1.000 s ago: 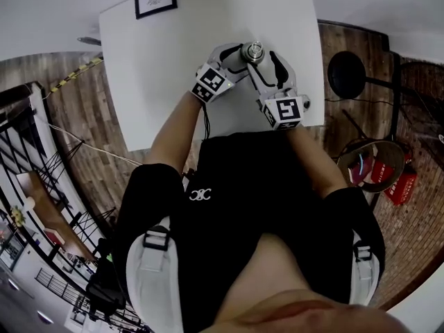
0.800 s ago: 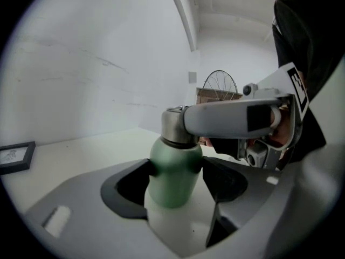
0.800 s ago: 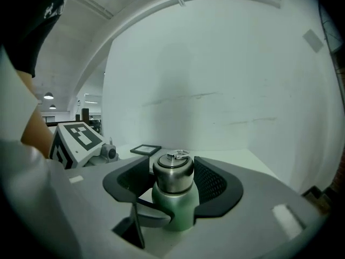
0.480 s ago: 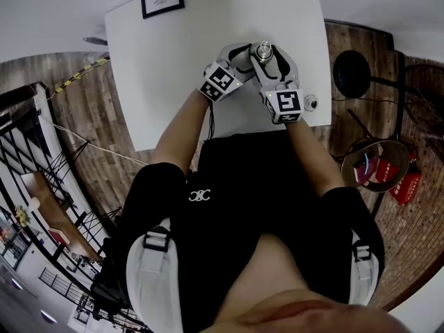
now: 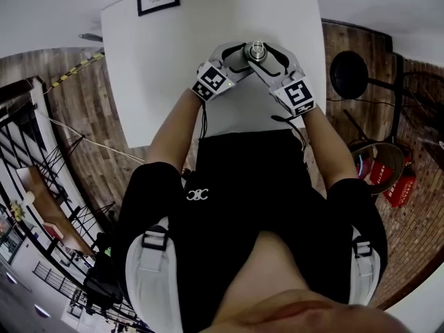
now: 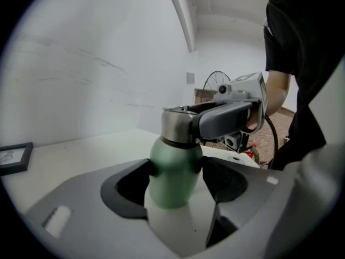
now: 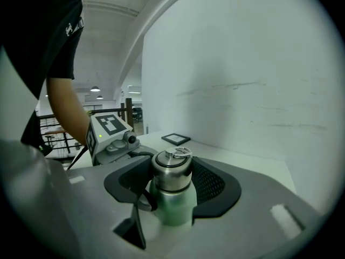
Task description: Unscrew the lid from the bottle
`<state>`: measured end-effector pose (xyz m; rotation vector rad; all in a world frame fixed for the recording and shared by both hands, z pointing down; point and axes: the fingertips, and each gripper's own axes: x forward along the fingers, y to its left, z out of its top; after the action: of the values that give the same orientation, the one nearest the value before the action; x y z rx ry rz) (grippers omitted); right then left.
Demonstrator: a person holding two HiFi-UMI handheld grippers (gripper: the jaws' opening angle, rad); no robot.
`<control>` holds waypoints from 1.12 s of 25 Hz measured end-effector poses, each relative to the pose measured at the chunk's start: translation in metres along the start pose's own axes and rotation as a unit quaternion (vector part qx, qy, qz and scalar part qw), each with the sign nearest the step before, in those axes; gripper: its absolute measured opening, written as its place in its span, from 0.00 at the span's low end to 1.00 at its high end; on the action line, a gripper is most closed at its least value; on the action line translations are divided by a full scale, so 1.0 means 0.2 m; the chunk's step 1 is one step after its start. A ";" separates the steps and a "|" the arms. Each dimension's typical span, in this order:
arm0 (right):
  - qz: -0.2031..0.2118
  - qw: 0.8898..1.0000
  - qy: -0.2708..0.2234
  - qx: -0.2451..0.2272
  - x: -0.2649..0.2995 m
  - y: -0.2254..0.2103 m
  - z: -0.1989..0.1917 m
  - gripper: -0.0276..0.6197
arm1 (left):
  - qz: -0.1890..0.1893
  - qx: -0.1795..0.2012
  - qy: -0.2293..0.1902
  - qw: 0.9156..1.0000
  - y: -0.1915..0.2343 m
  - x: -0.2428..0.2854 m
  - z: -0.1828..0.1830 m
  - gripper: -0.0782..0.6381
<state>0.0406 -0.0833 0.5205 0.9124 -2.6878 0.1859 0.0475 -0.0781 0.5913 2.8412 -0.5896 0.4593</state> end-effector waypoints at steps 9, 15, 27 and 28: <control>0.252 0.959 0.066 -0.112 0.00 0.03 -0.02 0.41 | 0.008 -0.001 0.003 1.000 0.00 0.01 0.00 0.61; 0.358 0.914 0.108 -0.155 0.01 0.06 -0.02 0.41 | 0.021 -0.004 0.002 1.000 0.00 0.00 -0.01 0.61; 0.381 0.913 0.081 -0.123 0.01 0.06 0.07 0.41 | 0.033 -0.007 0.003 0.999 0.00 -0.01 -0.01 0.61; 0.376 0.917 0.070 -0.114 0.01 0.05 0.10 0.41 | 0.034 -0.007 0.004 0.999 0.00 0.00 -0.01 0.61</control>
<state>0.0272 -0.0807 0.5015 -0.2267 -2.7019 0.0855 0.0461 -0.0778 0.5927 2.8118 -0.6870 0.4742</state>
